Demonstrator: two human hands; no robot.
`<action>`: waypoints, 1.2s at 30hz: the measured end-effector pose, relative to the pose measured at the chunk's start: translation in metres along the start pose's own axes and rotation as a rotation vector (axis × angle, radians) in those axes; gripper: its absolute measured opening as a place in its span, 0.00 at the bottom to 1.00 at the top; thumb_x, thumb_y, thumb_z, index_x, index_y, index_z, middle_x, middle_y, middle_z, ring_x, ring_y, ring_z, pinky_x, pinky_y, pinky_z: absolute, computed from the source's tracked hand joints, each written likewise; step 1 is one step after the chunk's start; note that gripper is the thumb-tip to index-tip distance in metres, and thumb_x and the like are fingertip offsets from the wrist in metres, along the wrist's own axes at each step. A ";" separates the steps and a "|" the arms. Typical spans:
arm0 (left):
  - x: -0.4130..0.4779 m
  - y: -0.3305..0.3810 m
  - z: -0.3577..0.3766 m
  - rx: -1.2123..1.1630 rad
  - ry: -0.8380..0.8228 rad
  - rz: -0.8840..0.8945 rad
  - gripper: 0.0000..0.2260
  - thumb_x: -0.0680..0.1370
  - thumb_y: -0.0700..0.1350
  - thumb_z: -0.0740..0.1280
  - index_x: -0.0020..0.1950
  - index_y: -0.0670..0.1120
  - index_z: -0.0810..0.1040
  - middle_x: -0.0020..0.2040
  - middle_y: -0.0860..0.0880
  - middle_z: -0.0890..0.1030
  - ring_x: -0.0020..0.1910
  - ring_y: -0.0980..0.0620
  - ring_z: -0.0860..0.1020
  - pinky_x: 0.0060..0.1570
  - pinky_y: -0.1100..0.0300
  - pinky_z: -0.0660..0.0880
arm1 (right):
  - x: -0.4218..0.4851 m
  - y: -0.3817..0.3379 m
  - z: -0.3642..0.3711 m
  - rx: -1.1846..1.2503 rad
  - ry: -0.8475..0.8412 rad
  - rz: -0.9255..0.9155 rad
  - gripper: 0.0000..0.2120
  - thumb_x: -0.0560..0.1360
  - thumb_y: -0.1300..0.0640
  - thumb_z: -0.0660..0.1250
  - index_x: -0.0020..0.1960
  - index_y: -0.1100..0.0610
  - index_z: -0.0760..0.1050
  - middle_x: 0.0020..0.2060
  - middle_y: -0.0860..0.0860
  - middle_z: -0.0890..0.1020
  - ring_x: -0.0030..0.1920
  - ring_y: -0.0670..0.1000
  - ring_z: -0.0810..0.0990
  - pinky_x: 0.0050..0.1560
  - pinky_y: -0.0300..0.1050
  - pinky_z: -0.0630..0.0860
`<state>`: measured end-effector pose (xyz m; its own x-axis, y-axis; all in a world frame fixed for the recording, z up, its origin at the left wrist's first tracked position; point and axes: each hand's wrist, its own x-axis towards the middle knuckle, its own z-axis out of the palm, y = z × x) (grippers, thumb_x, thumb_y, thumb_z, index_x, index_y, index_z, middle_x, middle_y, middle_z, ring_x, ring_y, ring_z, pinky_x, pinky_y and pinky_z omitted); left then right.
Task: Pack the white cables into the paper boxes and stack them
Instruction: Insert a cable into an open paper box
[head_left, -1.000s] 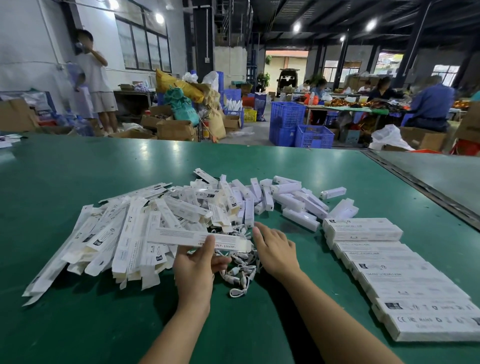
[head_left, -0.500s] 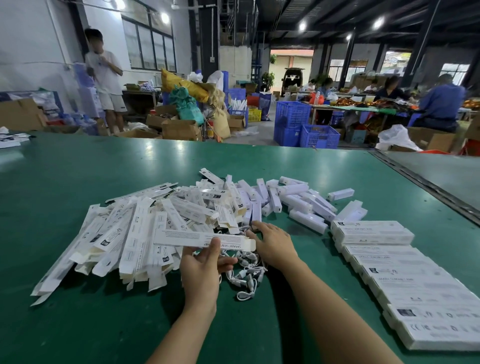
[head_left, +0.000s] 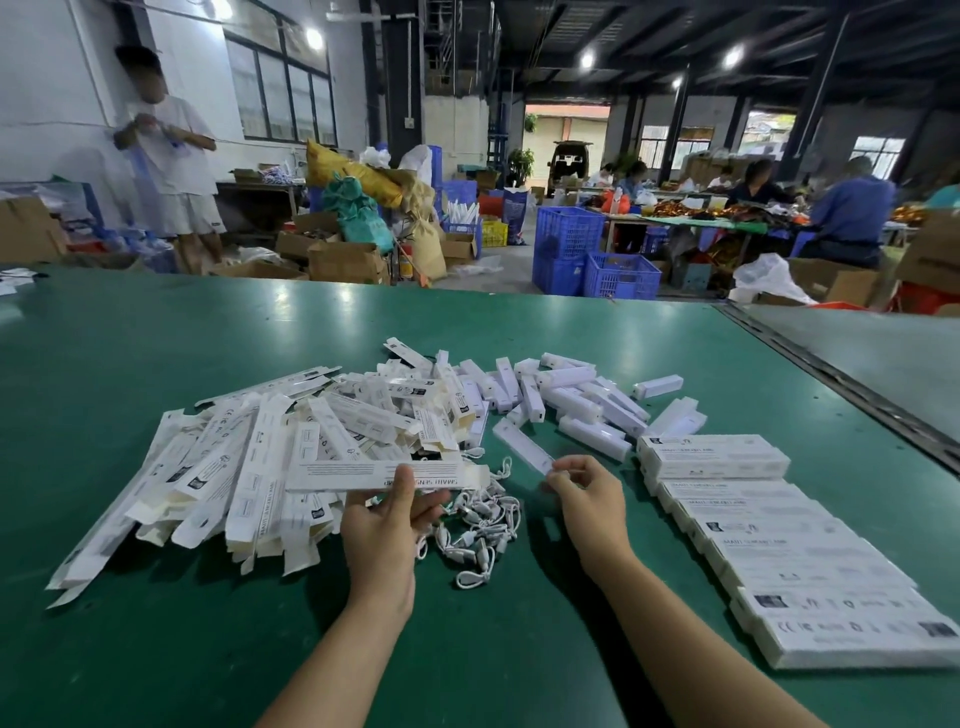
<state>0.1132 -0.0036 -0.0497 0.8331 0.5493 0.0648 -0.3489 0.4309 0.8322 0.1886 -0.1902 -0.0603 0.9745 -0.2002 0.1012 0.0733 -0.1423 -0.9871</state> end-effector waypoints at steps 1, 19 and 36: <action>-0.001 0.000 0.000 -0.004 0.000 -0.002 0.13 0.72 0.49 0.70 0.54 0.47 0.75 0.44 0.45 0.86 0.37 0.46 0.86 0.34 0.60 0.81 | -0.005 0.000 -0.007 0.116 -0.045 0.028 0.05 0.74 0.64 0.69 0.43 0.55 0.78 0.35 0.50 0.85 0.43 0.55 0.85 0.45 0.46 0.78; -0.015 0.007 0.007 0.027 -0.095 0.016 0.13 0.74 0.48 0.67 0.56 0.46 0.73 0.40 0.46 0.86 0.36 0.49 0.85 0.37 0.61 0.81 | -0.066 -0.009 -0.039 0.200 -0.308 0.003 0.13 0.70 0.74 0.67 0.36 0.57 0.78 0.32 0.57 0.82 0.35 0.53 0.77 0.38 0.44 0.72; -0.024 -0.002 0.011 0.099 -0.191 -0.001 0.16 0.71 0.48 0.71 0.56 0.44 0.76 0.47 0.38 0.85 0.39 0.42 0.85 0.39 0.61 0.81 | -0.060 -0.005 -0.040 0.472 -0.082 0.106 0.07 0.70 0.69 0.74 0.43 0.62 0.77 0.37 0.55 0.82 0.41 0.56 0.85 0.41 0.40 0.81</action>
<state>0.0989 -0.0253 -0.0468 0.9029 0.3992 0.1596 -0.3122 0.3536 0.8818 0.1212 -0.2164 -0.0568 0.9939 -0.1103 0.0055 0.0422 0.3331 -0.9419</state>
